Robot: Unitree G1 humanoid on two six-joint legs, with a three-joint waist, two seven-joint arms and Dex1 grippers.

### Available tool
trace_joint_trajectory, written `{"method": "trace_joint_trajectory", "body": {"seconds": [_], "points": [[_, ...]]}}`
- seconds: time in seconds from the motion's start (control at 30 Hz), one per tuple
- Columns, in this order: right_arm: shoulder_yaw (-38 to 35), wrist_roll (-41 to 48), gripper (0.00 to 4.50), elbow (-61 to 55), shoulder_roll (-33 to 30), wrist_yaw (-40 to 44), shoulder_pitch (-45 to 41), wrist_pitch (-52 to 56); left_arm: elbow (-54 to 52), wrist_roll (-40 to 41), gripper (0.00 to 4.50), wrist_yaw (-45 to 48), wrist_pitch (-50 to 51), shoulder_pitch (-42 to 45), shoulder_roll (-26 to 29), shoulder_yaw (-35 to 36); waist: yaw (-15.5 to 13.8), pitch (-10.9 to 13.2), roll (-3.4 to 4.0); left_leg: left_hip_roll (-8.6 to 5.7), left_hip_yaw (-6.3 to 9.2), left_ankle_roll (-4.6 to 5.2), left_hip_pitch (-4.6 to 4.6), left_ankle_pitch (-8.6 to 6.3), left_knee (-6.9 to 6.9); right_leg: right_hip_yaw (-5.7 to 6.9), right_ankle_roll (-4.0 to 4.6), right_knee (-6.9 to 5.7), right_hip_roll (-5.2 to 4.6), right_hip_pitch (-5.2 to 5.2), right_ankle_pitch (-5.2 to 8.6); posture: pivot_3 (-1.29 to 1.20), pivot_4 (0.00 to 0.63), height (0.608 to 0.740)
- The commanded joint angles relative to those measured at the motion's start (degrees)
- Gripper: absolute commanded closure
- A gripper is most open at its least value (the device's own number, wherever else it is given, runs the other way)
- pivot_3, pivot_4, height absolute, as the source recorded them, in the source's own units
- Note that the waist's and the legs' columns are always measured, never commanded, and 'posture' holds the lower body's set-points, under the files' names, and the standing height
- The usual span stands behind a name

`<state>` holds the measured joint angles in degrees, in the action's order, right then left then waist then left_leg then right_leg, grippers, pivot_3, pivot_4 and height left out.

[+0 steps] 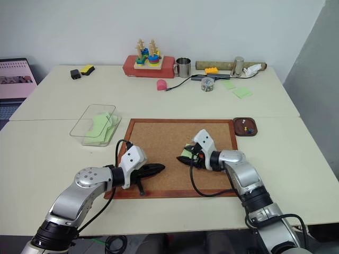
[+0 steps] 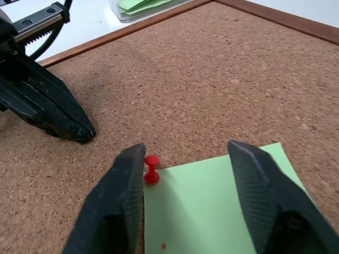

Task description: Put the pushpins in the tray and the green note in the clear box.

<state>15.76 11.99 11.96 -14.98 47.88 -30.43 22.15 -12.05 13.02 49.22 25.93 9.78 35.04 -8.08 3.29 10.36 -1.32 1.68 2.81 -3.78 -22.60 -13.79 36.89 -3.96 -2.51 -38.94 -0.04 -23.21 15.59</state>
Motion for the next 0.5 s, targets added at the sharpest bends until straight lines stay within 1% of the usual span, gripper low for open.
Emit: {"method": "trace_joint_trajectory", "body": {"seconds": [0.03, 0.17, 0.27, 0.5], "points": [[0.33, -0.61, 3.06, -0.32, 0.55, 0.81, -1.01, -1.23, 0.63, -0.61, 4.5, 0.26, 2.2, -1.63, 0.72, -1.56, 0.0, 0.0, 0.0, 0.0, 0.0, 0.0, 0.0, 0.0, 0.0, 0.0, 0.0, 0.0, 0.0, 0.0, 0.0, 0.0, 0.15, 0.74], [1.04, -0.71, 3.95, -1.42, 0.13, 2.28, -0.54, -0.95, 0.83, -0.62, 4.5, 0.31, 2.16, -1.38, 0.73, -1.57, 0.0, 0.0, 0.0, 0.0, 0.0, 0.0, 0.0, 0.0, 0.0, 0.0, 0.0, 0.0, 0.0, 0.0, 0.0, 0.0, 0.15, 0.74], [1.22, -0.56, 4.48, -2.29, -0.46, 3.24, 0.01, -0.42, 0.96, -0.65, 4.5, 0.32, 2.19, -1.19, 0.75, -1.57, 0.0, 0.0, 0.0, 0.0, 0.0, 0.0, 0.0, 0.0, 0.0, 0.01, 0.0, 0.0, 0.0, 0.0, 0.0, 0.0, 0.15, 0.74], [-1.7, 1.33, 4.48, -5.49, -1.68, 3.48, -0.13, -0.14, 1.08, -0.7, 4.5, 0.18, 2.43, -0.93, 0.72, -1.55, -0.05, 0.0, 0.0, -0.01, 0.0, 0.0, -0.01, 0.0, 0.01, 0.01, 0.0, 0.0, -0.01, 0.0, 0.0, 0.0, 0.15, 0.74]]}}
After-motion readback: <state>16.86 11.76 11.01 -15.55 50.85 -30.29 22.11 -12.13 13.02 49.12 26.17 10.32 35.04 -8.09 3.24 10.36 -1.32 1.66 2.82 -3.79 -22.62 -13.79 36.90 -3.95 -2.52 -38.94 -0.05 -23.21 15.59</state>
